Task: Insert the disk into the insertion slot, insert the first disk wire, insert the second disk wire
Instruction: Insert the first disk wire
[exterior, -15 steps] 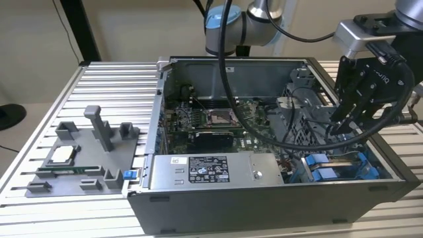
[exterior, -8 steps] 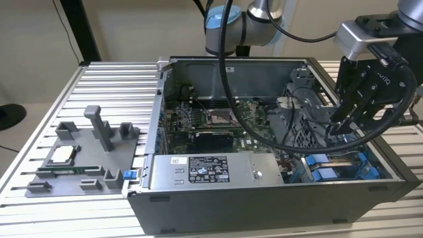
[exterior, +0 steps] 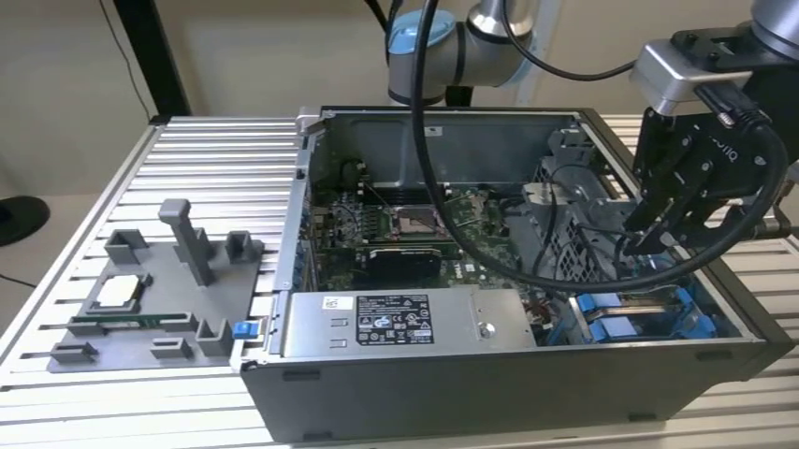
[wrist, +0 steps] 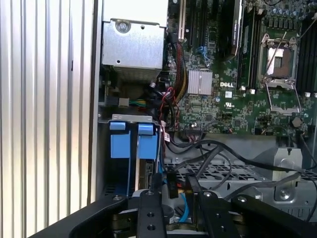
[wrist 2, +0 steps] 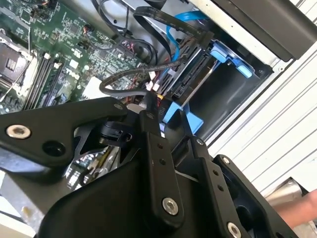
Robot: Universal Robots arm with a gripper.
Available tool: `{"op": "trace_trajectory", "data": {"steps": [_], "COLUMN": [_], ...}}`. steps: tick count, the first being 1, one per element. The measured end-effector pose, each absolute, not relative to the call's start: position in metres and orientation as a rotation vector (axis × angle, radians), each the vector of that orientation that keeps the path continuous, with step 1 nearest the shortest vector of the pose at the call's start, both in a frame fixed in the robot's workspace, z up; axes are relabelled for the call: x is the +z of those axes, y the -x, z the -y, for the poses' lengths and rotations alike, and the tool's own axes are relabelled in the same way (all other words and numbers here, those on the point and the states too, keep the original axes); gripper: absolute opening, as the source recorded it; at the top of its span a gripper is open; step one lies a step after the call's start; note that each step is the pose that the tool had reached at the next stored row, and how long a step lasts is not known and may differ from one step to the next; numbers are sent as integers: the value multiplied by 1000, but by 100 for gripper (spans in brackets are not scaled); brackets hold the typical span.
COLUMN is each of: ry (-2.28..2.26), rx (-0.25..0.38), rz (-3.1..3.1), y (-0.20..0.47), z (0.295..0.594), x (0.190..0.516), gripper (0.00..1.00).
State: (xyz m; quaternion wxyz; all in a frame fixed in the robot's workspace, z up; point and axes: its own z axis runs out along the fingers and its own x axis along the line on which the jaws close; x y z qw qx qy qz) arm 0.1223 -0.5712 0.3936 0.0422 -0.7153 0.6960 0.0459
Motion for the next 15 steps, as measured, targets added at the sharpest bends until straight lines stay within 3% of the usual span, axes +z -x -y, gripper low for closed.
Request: {"op": "trace_trajectory", "data": {"steps": [12,13,15], "ry": [2194,2194,2193], "rx": [141,141,141], "rz": [-2125,-2125,-2123], "y": [-122,-122,-122], "z": [573,573,573], "x": [389,389,389], "gripper": [100,0,0]}}
